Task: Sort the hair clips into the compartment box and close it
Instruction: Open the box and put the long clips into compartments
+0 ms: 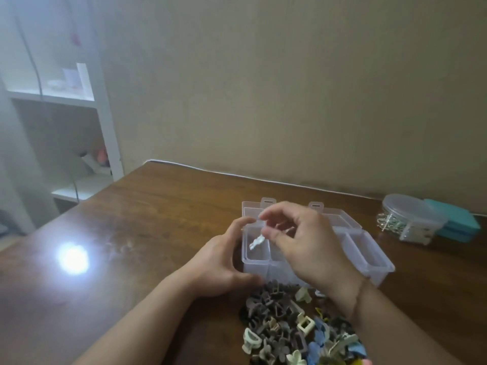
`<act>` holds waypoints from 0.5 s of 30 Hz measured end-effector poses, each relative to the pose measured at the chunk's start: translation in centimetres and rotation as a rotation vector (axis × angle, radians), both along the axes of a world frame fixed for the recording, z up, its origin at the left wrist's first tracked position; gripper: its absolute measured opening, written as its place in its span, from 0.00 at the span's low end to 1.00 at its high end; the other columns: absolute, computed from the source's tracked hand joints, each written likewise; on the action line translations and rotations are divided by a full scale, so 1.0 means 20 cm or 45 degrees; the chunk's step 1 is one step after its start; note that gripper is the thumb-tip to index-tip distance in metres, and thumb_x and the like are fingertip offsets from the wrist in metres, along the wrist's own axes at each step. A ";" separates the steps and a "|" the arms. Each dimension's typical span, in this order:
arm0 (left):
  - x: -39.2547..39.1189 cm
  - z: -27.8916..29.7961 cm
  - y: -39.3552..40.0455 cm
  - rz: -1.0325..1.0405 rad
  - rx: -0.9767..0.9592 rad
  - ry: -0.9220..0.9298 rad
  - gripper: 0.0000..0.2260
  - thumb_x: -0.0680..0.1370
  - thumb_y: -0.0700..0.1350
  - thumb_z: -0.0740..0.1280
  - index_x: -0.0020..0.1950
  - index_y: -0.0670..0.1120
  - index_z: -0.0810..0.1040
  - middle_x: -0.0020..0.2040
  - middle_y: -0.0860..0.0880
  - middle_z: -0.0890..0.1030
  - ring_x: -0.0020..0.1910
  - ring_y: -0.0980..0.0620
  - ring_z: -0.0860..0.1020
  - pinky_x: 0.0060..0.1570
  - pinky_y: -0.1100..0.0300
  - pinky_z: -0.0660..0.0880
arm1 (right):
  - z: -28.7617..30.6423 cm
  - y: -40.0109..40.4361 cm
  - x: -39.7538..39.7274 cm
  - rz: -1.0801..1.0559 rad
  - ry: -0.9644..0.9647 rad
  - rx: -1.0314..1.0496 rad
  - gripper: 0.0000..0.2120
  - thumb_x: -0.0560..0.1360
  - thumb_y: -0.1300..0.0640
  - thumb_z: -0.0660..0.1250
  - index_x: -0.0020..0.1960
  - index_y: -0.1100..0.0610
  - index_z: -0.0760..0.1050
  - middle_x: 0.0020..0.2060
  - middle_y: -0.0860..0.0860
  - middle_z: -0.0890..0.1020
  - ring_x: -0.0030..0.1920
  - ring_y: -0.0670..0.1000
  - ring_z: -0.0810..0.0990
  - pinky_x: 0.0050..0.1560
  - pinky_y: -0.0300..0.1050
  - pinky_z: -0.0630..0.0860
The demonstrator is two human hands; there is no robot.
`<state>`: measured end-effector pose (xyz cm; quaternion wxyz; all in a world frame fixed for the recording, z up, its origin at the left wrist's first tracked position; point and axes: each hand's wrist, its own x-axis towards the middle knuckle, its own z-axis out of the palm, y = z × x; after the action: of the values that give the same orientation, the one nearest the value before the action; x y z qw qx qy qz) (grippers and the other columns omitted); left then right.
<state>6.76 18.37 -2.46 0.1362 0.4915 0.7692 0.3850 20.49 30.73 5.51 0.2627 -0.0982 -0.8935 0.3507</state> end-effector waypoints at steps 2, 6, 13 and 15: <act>0.00 0.00 0.00 -0.017 0.002 0.012 0.43 0.66 0.59 0.77 0.74 0.64 0.54 0.64 0.58 0.78 0.60 0.58 0.78 0.60 0.56 0.76 | -0.05 0.00 -0.03 -0.008 -0.161 0.221 0.08 0.74 0.54 0.71 0.51 0.43 0.80 0.42 0.41 0.82 0.45 0.40 0.79 0.50 0.40 0.79; -0.01 -0.03 0.01 0.006 -0.018 0.032 0.45 0.64 0.63 0.75 0.73 0.69 0.51 0.72 0.58 0.71 0.71 0.52 0.69 0.69 0.45 0.69 | -0.04 0.04 0.07 0.035 -0.145 0.355 0.07 0.76 0.53 0.68 0.52 0.45 0.81 0.48 0.37 0.81 0.53 0.36 0.76 0.57 0.29 0.70; 0.00 -0.05 0.04 0.027 0.040 0.031 0.48 0.63 0.62 0.74 0.76 0.67 0.50 0.75 0.61 0.65 0.75 0.52 0.64 0.72 0.45 0.65 | 0.15 0.29 0.53 -0.260 -0.548 0.404 0.11 0.70 0.54 0.74 0.34 0.39 0.80 0.34 0.33 0.82 0.38 0.36 0.80 0.36 0.29 0.74; 0.00 -0.06 0.04 0.014 0.066 0.010 0.49 0.64 0.63 0.74 0.77 0.66 0.49 0.76 0.62 0.63 0.75 0.56 0.63 0.73 0.49 0.64 | 0.13 0.30 0.53 -0.276 -0.776 0.598 0.11 0.71 0.49 0.71 0.34 0.34 0.77 0.37 0.33 0.82 0.41 0.36 0.79 0.43 0.33 0.76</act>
<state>6.69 19.18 -3.59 0.1180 0.4921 0.7623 0.4035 31.15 36.77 8.03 0.0363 -0.2288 -0.9708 0.0621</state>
